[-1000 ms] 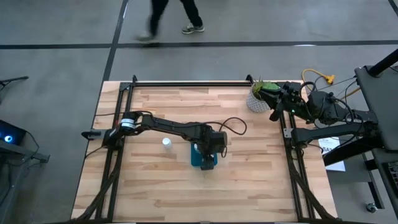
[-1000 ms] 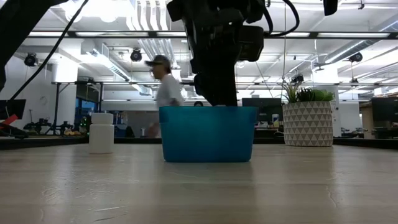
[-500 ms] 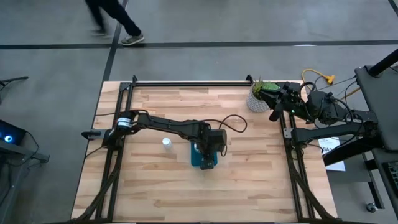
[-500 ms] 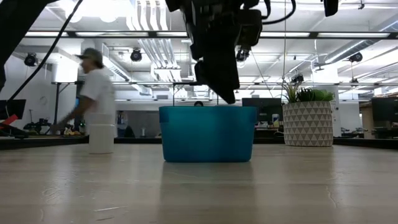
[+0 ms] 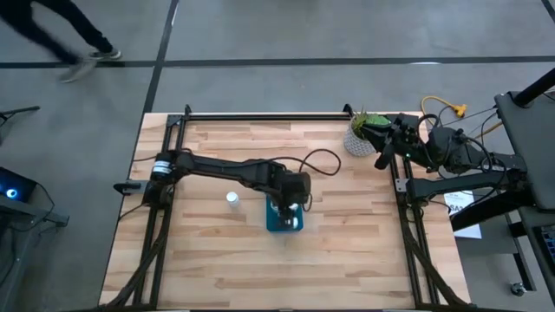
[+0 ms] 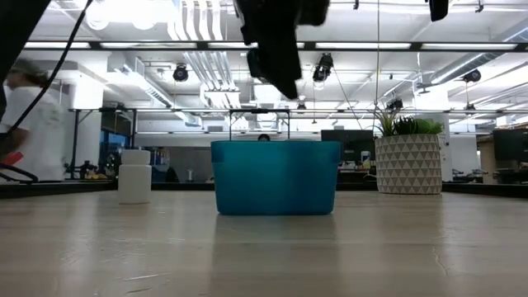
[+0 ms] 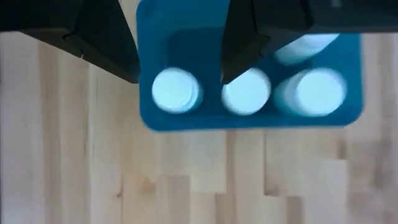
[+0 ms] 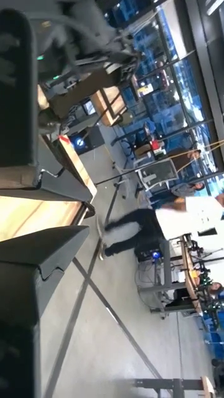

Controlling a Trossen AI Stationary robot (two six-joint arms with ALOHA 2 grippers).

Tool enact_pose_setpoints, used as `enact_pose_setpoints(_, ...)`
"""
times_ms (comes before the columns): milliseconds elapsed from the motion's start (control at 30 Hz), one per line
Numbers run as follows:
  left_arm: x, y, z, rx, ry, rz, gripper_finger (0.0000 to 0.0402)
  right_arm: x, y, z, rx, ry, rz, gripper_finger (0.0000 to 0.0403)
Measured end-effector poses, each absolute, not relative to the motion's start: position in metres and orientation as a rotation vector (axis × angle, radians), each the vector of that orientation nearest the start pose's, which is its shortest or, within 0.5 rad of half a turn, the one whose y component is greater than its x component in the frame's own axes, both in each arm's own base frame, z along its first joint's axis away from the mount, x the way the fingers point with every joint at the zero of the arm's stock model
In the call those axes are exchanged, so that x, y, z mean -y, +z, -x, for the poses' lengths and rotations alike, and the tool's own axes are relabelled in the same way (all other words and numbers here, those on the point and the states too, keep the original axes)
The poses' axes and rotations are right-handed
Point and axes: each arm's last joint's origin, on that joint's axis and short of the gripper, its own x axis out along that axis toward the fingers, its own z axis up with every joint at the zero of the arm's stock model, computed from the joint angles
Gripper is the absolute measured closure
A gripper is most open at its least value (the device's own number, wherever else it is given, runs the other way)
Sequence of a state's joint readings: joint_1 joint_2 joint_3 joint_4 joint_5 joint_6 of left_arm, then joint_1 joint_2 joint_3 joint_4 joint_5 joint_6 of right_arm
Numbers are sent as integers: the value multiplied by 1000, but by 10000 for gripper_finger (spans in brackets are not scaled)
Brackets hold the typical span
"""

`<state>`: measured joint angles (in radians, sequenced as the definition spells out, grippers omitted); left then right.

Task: Pick and place pill bottles into a basket
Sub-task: Put the medicine bottle in the blue bin

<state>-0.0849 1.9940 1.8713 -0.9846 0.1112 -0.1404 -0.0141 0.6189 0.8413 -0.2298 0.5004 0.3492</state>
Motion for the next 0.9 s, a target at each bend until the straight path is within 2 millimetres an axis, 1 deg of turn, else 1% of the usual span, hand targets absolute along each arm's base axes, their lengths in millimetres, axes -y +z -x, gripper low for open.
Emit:
enact_pose_setpoints(267,35,322,-394,-1082,-41,117,198,16,369,-125,85,-528,-330,335)
enact_pose_setpoints(567,30,344,-358,-1153,17,71,198,17,368,-128,79,-541,-328,335)
enact_pose_setpoints(633,29,345,-352,-1167,29,52,198,17,368,-128,78,-543,-328,335)
enact_pose_setpoints(733,28,341,-346,-1208,25,19,198,17,368,-128,78,-544,-327,335)
enact_pose_setpoints(900,27,327,-335,-1250,19,10,198,17,369,-130,88,-542,-331,335)
